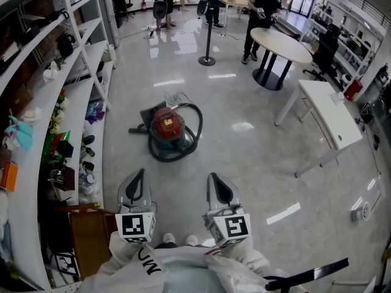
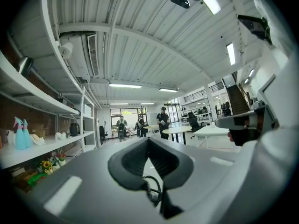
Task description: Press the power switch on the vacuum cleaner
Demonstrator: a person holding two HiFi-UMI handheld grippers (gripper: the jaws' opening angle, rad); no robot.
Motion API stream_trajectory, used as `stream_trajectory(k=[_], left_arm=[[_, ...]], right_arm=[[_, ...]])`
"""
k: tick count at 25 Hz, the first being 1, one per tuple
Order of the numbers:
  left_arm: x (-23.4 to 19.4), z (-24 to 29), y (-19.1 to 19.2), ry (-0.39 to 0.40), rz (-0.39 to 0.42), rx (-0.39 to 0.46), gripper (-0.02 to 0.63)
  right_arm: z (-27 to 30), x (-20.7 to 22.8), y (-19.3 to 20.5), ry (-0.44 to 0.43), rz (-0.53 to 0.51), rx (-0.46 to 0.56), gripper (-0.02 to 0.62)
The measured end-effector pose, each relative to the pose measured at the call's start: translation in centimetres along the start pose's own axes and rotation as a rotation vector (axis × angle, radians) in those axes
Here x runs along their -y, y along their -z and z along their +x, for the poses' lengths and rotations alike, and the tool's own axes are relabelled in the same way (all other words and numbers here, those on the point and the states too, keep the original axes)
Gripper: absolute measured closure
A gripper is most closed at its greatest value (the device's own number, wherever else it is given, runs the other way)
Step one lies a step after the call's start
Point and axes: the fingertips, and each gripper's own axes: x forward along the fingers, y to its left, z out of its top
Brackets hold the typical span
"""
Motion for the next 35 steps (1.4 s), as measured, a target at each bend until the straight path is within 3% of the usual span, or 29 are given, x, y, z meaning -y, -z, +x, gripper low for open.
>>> stream_trajectory(k=[10, 21, 35], left_arm=[[2.1, 0.5, -0.7, 0.005, 0.013, 0.015, 0.606], [1.4, 1.8, 0.2, 0.001, 0.0, -0.002, 0.606], [-1.1, 8.5, 2.0, 0.027, -0.031, -0.018, 0.606]], right_arm=[[-1.0, 1.8, 0.1, -0.001, 0.011, 0.007, 0.595], [-0.2, 2.2, 0.6, 0.003, 0.016, -0.008, 0.595], [6.2, 3.4, 1.7, 0.022, -0.008, -0.053, 0.595]])
